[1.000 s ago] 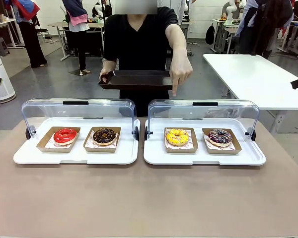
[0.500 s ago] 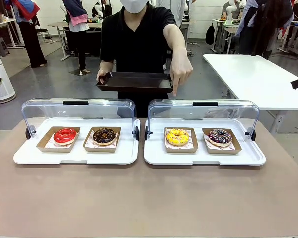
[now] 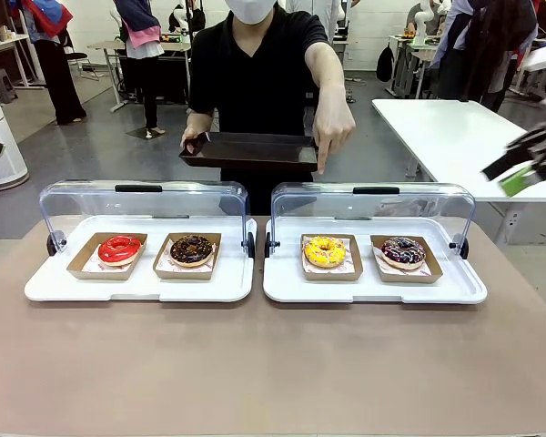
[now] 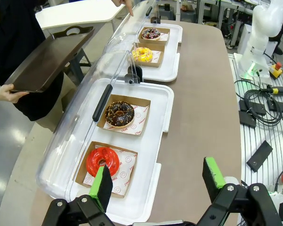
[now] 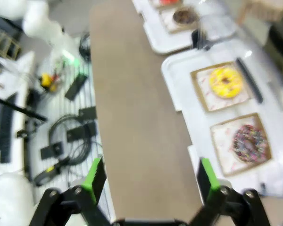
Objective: Provide the desired donut to the person.
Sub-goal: Pick up and lift the Paper togo box containing the Donut pointed at by the person.
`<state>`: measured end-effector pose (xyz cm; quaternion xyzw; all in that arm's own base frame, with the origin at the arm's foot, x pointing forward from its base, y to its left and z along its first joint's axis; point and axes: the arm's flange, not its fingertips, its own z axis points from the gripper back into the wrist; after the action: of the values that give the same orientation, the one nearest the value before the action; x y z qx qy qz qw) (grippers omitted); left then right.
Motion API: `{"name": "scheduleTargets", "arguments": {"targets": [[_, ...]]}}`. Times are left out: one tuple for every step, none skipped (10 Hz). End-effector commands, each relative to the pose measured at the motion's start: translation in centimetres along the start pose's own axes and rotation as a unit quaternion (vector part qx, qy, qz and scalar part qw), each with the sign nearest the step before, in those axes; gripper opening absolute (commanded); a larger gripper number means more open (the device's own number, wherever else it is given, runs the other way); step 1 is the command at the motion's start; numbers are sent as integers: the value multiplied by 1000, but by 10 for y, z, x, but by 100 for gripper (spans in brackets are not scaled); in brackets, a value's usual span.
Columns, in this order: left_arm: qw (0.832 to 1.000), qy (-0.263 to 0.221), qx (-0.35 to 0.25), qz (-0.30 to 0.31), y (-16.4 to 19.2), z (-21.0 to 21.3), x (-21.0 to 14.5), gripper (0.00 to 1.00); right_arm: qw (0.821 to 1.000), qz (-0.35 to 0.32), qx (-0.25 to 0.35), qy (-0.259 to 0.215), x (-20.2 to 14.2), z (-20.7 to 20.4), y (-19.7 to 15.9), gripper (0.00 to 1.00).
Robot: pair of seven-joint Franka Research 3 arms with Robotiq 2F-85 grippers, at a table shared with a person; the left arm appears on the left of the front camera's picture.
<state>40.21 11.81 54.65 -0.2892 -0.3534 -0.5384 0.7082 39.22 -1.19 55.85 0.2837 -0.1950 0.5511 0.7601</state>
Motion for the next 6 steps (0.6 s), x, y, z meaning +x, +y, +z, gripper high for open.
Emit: {"name": "scheduleTargets", "arguments": {"targets": [[1000,-7,-1,0,0,0,0,100,992,35,0,122,54,-37,-1,100],[1000,-7,-1,0,0,0,0,100,986,48,-2,161,72,-63,0,100],[1000,-7,-1,0,0,0,0,100,979,56,-4,195,85,-88,0,100],[1000,-7,-1,0,0,0,0,100,973,64,-8,224,95,-114,-1,100],[1000,-7,-1,0,0,0,0,100,969,67,-15,238,100,-130,-3,100],[1000,-7,-1,0,0,0,0,100,967,76,-40,241,103,-140,-6,100]]}}
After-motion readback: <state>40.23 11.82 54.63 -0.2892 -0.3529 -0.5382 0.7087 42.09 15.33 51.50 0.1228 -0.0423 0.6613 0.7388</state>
